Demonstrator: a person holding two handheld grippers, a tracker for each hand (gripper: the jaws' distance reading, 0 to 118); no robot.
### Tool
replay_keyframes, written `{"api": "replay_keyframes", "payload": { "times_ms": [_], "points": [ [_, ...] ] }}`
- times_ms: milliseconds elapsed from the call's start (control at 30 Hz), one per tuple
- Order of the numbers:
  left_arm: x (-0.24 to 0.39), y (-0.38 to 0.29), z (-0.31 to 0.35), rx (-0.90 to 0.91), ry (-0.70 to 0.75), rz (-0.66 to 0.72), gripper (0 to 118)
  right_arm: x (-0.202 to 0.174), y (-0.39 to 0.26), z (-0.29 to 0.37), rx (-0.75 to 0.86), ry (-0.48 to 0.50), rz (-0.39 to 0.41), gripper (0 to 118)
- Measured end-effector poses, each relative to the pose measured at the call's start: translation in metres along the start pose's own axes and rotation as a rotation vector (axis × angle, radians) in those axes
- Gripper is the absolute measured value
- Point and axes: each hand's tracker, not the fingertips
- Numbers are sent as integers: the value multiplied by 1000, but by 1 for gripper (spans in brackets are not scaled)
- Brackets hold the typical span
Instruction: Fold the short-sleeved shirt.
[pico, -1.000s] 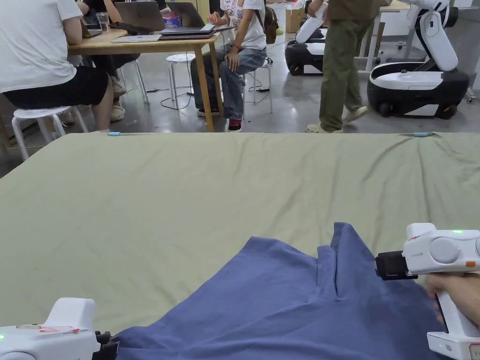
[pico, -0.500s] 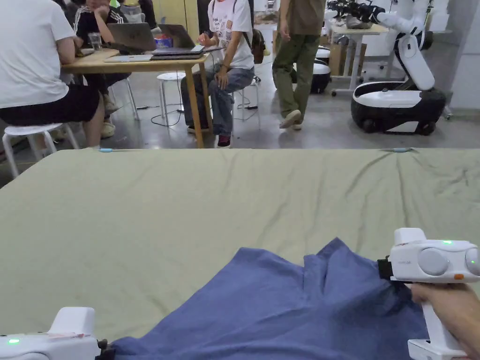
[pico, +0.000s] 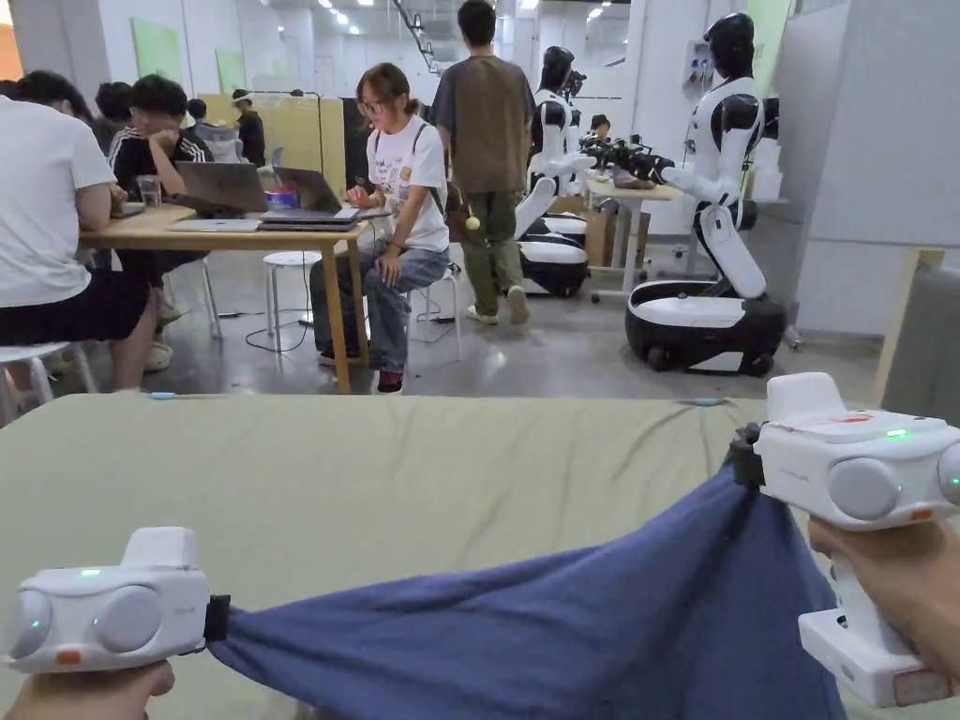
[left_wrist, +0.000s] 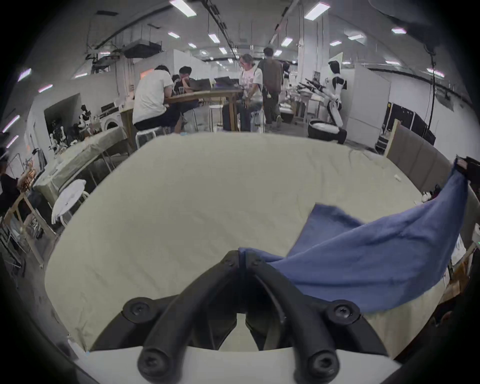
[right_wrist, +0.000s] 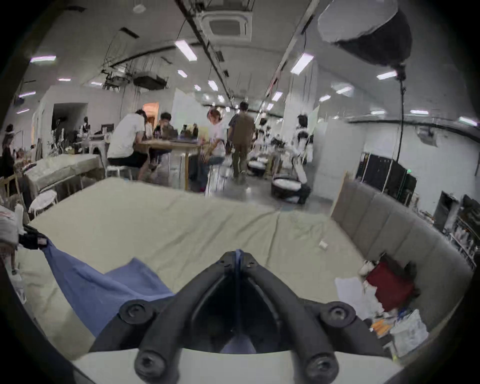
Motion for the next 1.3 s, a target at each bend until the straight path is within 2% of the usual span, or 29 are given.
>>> {"api": "replay_keyframes", "payload": {
  "times_ms": [133, 300, 400, 567, 767, 1033, 1300],
  "points": [
    [11, 45, 8, 55, 22, -4, 1, 19, 44, 17, 56, -15, -33, 2],
    [25, 112, 22, 155, 56, -28, 1, 33, 92, 28, 126, -59, -16, 2],
    [36, 150, 36, 237, 88, -54, 1, 47, 118, 25, 169, -73, -66, 2],
    [46, 210, 58, 340, 119, -56, 1, 61, 158, 22, 224, -122, -77, 2],
    [46, 268, 81, 440, 149, -40, 1, 75, 202, 19, 301, -129, -123, 2],
    [47, 295, 82, 476, 198, -81, 1, 74, 223, 10, 340, -144, -106, 2],
    [47, 252, 33, 380, 184, -58, 1, 68, 166, -29, 236, -139, -112, 2]
  ]
}}
